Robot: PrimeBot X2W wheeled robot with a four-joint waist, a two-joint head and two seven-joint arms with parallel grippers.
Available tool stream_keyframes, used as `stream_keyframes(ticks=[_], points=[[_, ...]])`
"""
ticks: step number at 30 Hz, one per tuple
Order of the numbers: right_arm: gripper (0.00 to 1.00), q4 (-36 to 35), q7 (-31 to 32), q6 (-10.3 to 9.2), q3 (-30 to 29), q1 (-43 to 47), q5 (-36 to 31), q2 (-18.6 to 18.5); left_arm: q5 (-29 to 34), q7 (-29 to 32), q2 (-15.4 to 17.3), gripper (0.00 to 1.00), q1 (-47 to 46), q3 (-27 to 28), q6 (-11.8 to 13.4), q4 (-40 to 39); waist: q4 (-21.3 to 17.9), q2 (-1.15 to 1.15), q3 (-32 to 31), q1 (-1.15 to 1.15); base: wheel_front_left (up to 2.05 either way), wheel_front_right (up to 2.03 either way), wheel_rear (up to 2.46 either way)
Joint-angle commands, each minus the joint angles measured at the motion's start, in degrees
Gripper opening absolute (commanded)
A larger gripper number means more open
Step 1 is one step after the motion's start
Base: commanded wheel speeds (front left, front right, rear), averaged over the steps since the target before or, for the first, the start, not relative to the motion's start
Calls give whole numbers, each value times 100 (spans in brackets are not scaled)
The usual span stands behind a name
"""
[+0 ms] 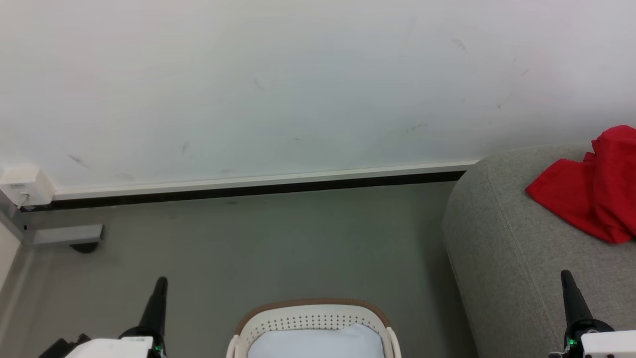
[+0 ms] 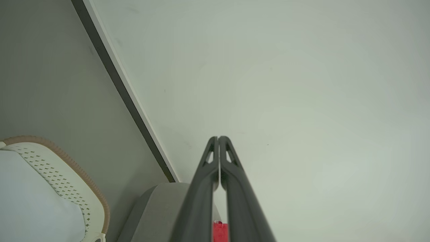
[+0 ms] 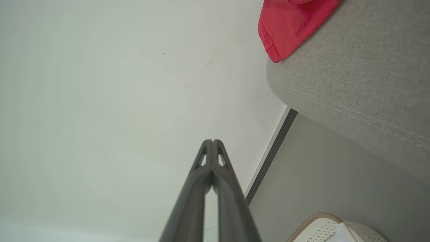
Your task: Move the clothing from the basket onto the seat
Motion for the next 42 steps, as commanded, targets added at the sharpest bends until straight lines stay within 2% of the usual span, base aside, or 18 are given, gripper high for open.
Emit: stream_keyframes(ticks=[1, 28, 42], points=[[0, -51, 46, -11, -24, -81, 205, -61, -202, 54, 39, 0, -90, 40, -28, -34, 2, 0, 2, 0, 0, 0, 0], [0, -144, 324, -14, -117, -126, 1292, -63, -1221, 326, 43, 0, -193, 173, -126, -58, 29, 0, 26, 0, 0, 0, 0], [0, -140, 321, -13, -113, -125, 1264, -63, -1199, 325, 43, 0, -189, 169, -121, -57, 29, 0, 26, 0, 0, 0, 0]])
